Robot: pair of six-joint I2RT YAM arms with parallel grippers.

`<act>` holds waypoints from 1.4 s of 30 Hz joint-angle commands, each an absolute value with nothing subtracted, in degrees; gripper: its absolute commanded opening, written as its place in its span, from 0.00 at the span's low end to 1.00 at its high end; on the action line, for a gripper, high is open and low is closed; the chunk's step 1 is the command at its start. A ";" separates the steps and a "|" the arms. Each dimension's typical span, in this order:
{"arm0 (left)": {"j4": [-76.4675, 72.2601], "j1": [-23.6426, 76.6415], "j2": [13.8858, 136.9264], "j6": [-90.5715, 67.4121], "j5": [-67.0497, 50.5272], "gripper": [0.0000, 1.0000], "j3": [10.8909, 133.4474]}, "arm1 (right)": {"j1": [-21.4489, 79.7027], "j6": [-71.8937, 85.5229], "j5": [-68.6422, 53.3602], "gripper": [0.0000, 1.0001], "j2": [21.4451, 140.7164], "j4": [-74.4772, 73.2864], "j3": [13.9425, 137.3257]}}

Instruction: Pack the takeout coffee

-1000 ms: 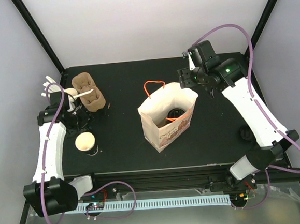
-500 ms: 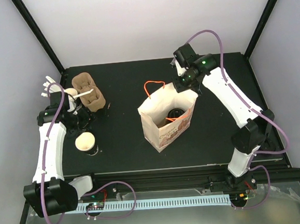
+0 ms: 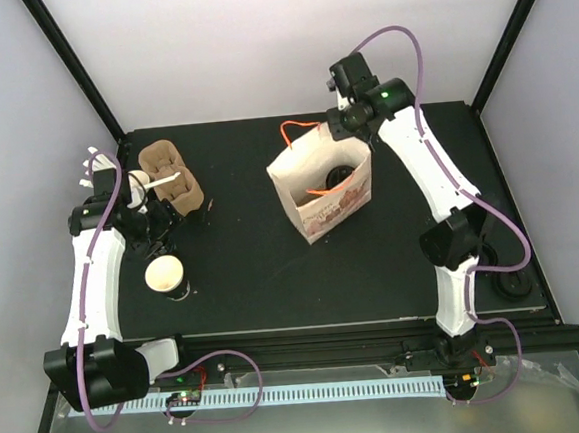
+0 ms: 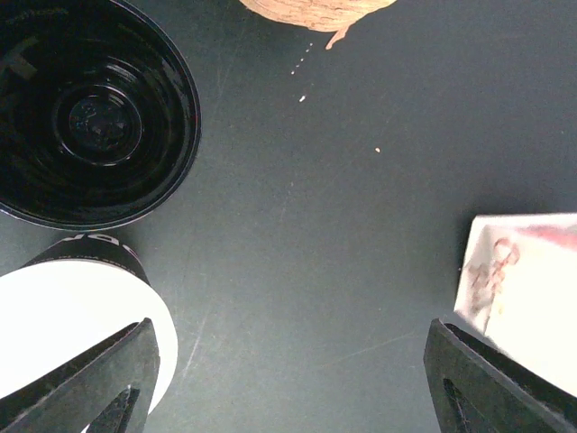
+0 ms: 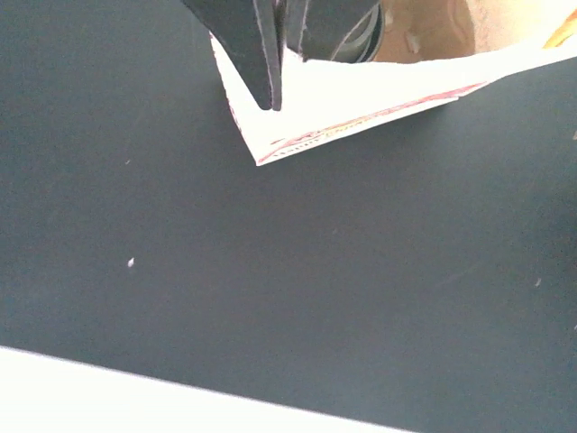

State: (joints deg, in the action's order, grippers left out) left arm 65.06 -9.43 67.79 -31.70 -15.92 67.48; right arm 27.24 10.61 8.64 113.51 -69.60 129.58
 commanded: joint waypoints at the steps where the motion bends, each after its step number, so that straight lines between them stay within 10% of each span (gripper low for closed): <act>1: 67.02 -9.84 68.08 -30.63 -15.54 0.83 69.67 | 23.57 15.09 13.74 0.07 117.61 -68.65 135.29; 4: 68.32 -9.85 68.12 -30.60 -14.14 0.83 68.77 | 21.23 16.57 11.35 0.43 118.88 -68.52 137.13; 7: 70.20 -9.83 68.35 -31.23 -12.31 0.83 67.70 | 20.74 16.03 10.78 0.55 117.76 -68.20 137.89; 42: 61.53 -4.60 87.00 -15.00 2.42 0.37 74.83 | 24.61 14.28 -8.58 0.61 98.52 -57.38 124.42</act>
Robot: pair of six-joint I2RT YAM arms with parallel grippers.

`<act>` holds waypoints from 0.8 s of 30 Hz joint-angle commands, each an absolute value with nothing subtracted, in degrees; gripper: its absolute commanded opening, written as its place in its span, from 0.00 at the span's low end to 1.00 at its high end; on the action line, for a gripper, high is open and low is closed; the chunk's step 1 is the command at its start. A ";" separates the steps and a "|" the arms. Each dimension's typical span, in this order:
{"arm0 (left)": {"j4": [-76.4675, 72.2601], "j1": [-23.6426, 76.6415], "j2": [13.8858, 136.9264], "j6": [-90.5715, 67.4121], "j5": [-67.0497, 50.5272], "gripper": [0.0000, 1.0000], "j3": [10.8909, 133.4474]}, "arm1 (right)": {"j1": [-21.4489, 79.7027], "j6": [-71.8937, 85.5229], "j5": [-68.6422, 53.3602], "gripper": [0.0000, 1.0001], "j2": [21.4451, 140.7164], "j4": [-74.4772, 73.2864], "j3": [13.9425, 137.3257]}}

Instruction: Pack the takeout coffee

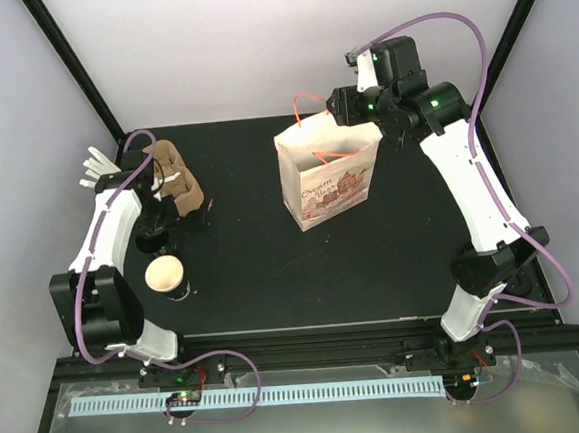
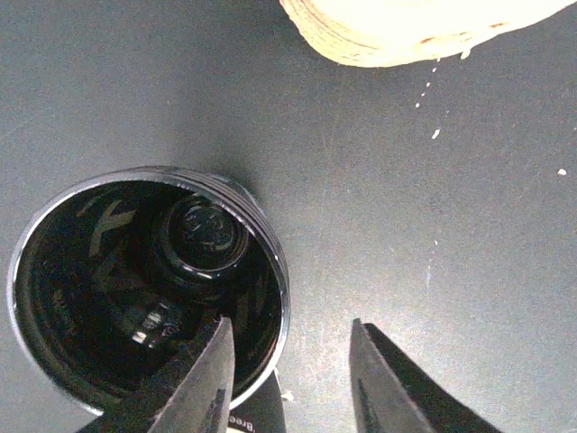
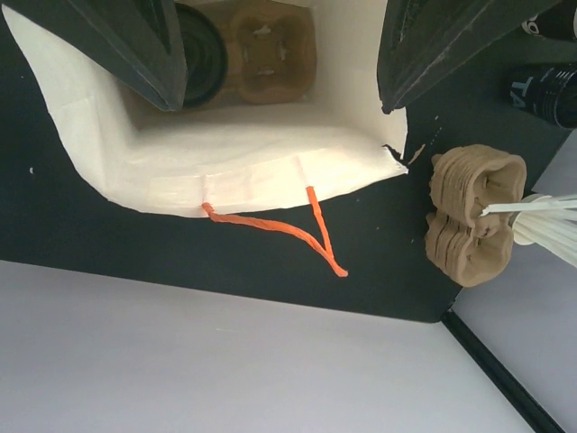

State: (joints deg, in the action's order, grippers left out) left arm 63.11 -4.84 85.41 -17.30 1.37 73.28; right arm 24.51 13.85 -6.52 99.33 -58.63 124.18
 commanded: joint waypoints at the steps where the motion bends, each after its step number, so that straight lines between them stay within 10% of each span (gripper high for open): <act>1: 61.51 -4.57 87.59 -15.06 2.43 0.33 74.86 | 24.61 14.21 -8.73 0.61 98.28 -57.46 124.01; 24: 60.09 -4.54 90.87 -14.15 4.58 0.07 73.79 | 24.60 14.04 -8.96 0.61 96.94 -56.83 121.50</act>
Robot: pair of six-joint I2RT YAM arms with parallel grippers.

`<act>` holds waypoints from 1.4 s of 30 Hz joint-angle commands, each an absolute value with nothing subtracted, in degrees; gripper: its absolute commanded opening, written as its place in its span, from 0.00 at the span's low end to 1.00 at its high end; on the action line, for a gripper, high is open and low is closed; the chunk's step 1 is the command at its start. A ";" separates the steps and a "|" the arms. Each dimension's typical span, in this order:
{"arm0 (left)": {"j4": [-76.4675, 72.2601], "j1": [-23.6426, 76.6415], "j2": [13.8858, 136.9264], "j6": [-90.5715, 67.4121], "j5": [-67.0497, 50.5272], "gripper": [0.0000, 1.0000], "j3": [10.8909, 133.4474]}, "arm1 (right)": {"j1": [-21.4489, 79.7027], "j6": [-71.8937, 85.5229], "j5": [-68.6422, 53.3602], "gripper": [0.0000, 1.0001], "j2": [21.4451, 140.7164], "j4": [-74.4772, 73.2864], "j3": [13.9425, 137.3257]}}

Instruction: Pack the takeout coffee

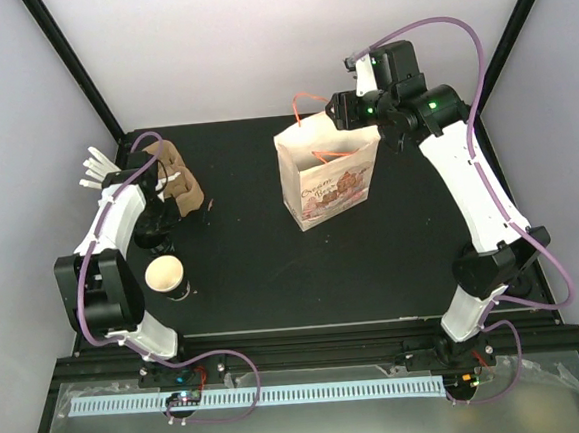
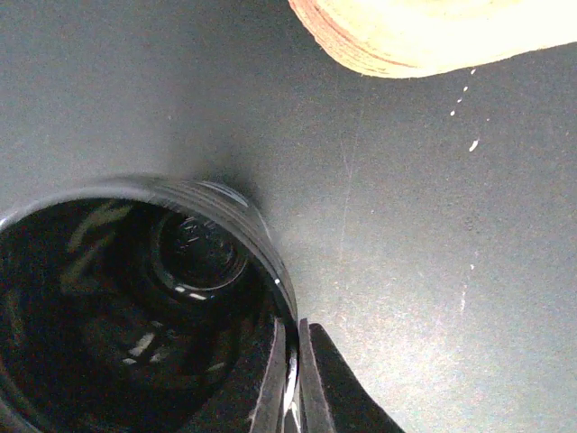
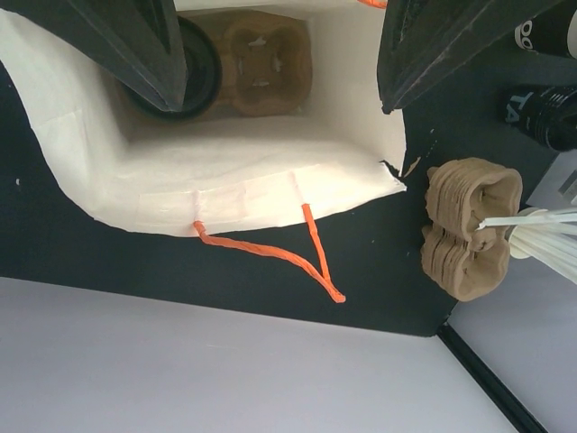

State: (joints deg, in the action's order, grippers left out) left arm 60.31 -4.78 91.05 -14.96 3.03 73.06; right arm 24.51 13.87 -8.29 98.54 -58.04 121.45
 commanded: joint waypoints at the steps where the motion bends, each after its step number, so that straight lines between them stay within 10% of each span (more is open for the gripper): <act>1: 60.38 -4.57 90.60 -14.08 4.81 0.06 73.87 | 24.61 14.04 -8.96 0.61 97.02 -56.81 121.47; 28: 71.13 -0.14 83.79 -14.18 3.14 0.03 80.72 | 39.95 8.53 -26.74 0.63 103.17 -50.86 122.39; 42: 82.19 15.25 83.43 -17.11 23.07 0.01 98.99 | 39.94 8.33 -16.13 0.63 94.58 -46.81 112.22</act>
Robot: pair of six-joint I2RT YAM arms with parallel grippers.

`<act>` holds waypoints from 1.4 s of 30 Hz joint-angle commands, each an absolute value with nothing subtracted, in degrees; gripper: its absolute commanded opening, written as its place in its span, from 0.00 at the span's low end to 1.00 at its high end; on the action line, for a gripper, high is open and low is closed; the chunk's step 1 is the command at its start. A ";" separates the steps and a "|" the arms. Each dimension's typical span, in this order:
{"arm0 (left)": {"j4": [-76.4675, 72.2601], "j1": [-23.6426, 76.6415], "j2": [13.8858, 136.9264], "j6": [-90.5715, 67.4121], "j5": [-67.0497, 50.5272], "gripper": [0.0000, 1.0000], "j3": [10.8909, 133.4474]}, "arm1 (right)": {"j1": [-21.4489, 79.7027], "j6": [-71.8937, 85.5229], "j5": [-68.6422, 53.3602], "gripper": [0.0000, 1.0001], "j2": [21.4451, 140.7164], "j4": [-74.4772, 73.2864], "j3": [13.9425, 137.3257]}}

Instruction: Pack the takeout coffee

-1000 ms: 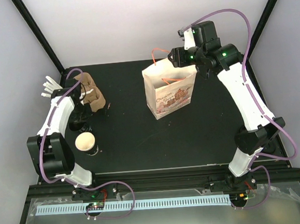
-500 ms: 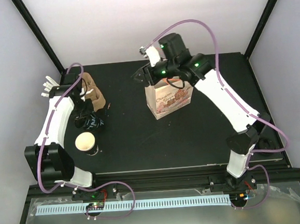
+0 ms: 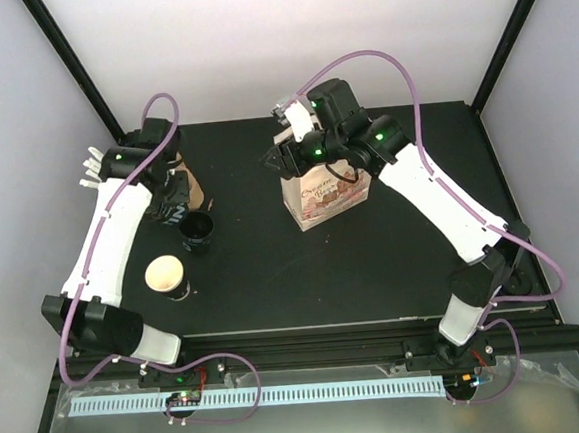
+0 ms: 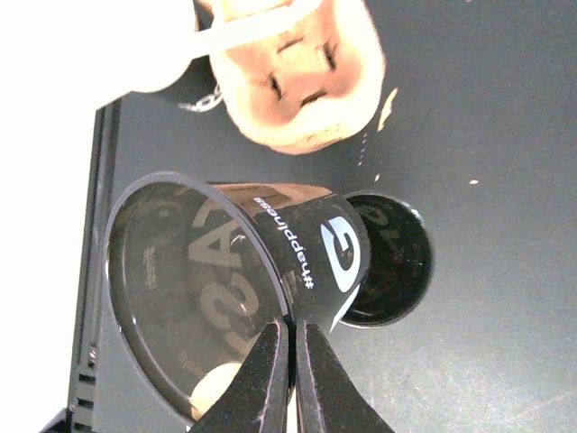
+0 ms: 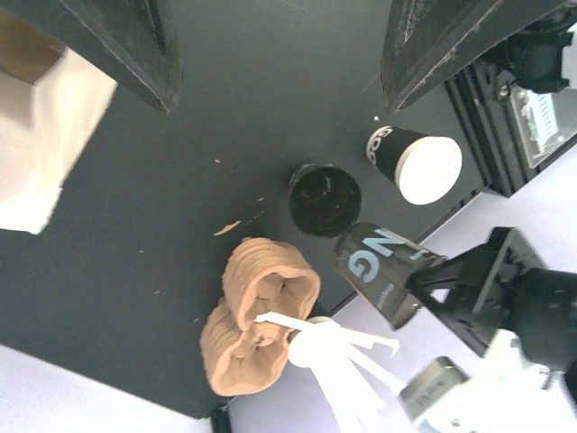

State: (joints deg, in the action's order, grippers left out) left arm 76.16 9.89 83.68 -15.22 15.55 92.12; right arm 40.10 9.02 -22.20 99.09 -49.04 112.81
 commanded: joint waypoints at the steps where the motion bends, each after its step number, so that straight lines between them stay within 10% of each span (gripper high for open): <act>1: 82.85 16.92 83.75 -17.61 24.02 0.02 100.44 | 39.88 8.25 -14.74 0.63 93.58 -46.31 111.50; 33: 56.71 62.02 89.50 -11.74 24.39 0.04 73.68 | 15.52 39.22 8.83 0.66 55.39 -65.84 64.36; 42: 53.26 65.46 98.28 -15.12 23.68 0.04 72.89 | 7.66 40.06 11.09 1.00 58.04 -69.89 57.71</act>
